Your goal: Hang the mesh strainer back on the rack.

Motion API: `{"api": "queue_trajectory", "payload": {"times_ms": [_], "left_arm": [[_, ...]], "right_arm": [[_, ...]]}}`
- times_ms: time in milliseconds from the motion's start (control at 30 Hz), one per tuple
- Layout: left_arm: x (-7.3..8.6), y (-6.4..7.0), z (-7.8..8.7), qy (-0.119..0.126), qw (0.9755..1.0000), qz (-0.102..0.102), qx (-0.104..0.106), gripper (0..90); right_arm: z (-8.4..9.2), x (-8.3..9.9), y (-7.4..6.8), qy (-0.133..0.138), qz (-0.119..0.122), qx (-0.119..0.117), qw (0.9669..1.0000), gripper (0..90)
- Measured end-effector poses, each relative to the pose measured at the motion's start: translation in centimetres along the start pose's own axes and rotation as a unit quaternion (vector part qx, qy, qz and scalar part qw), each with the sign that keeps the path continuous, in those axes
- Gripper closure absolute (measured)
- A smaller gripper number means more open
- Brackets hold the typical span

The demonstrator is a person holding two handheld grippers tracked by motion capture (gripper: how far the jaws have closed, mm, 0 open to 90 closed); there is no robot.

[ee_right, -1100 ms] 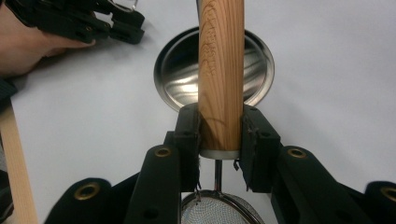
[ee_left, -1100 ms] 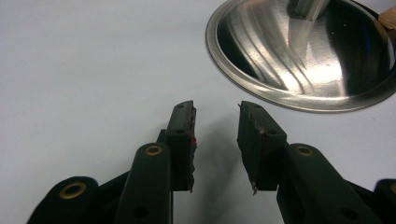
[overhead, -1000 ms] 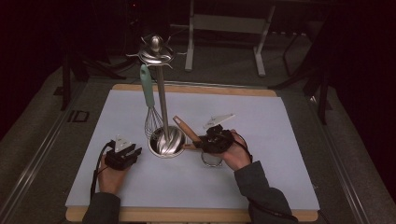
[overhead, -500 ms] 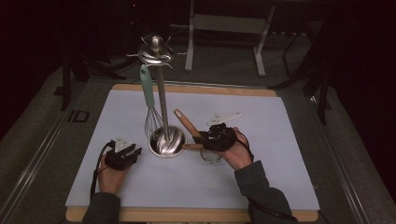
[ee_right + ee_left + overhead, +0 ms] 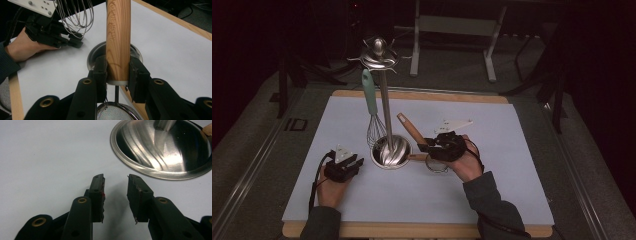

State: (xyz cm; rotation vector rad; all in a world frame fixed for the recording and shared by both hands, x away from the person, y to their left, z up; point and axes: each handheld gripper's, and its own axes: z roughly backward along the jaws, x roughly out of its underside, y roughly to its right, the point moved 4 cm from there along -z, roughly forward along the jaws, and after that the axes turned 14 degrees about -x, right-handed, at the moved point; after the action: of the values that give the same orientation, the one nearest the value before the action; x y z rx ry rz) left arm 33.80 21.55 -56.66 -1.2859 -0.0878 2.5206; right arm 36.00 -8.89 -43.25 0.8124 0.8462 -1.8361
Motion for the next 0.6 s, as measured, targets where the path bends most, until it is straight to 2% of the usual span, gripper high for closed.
{"api": "queue_trajectory", "payload": {"times_ms": [233, 600], "left_arm": [[0.0, -0.2, 0.1, 0.005, 0.9999, 0.010, 0.000, 66.5], [0.0, -0.2, 0.1, 0.004, 0.9999, 0.012, 0.000, 66.4]], "right_arm": [[0.4, -0.5, -0.3, 0.013, 0.005, 0.001, 0.9999, 71.0], [1.2, -1.1, -0.6, 0.031, 0.015, 0.001, 0.9994, 70.9]]}}
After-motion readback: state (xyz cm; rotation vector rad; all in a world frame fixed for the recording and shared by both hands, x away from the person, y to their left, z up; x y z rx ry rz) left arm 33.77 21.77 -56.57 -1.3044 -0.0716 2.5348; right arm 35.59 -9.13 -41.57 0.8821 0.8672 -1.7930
